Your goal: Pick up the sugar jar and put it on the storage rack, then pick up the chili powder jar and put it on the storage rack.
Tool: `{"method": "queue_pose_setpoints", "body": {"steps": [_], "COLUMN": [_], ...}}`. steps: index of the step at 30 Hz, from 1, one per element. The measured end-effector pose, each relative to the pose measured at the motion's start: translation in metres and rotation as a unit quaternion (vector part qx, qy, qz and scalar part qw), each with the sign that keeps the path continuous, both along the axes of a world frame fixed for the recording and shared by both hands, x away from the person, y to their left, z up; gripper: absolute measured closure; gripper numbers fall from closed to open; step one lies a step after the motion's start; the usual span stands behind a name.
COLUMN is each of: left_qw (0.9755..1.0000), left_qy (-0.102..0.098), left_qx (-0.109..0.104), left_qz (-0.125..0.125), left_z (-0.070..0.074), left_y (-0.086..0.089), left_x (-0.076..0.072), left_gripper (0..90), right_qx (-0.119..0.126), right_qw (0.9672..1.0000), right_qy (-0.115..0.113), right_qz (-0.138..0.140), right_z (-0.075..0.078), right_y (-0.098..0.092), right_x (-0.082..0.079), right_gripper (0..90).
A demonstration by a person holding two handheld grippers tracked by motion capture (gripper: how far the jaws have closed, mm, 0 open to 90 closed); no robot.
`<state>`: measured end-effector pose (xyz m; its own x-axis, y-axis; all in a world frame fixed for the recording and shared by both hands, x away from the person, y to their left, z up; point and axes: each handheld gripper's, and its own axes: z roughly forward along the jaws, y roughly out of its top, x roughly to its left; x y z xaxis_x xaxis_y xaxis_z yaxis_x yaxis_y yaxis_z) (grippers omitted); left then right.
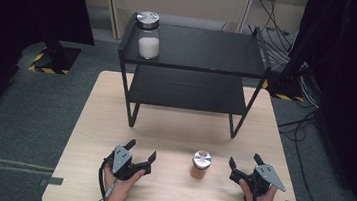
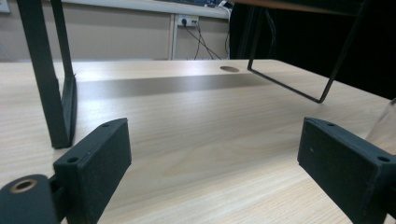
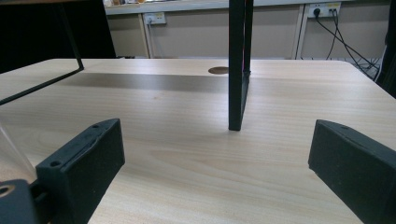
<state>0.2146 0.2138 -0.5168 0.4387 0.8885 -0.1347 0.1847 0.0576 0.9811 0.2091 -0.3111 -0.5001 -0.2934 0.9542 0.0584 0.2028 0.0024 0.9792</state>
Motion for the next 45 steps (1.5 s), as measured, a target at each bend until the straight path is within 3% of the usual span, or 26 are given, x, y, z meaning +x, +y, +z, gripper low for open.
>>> {"method": "queue_pose_setpoints", "body": {"steps": [17, 35, 45], "left_qw": [1.0, 0.9996, 0.9995], "left_qy": [-0.001, 0.007, 0.011], "left_qx": [-0.002, -0.025, -0.027], "left_qz": [-0.002, -0.005, -0.011], "left_z": [-0.0005, -0.0024, -0.0016], "left_y": [-0.0008, 0.0042, 0.0057], "left_x": [-0.0001, 0.0015, 0.0029], "left_gripper": [9.1, 9.1, 9.3], "right_qx": [-0.003, -0.004, 0.0], "right_qw": [1.0, 1.0, 1.0], "right_qy": [-0.004, -0.005, -0.003], "right_qz": [-0.003, -0.004, -0.003], "right_z": [-0.0011, -0.0013, -0.0011], "right_y": [0.0017, 0.0022, 0.001], "right_x": [-0.0013, -0.0017, -0.0012], "right_gripper": [3.8, 3.6, 3.5]}}
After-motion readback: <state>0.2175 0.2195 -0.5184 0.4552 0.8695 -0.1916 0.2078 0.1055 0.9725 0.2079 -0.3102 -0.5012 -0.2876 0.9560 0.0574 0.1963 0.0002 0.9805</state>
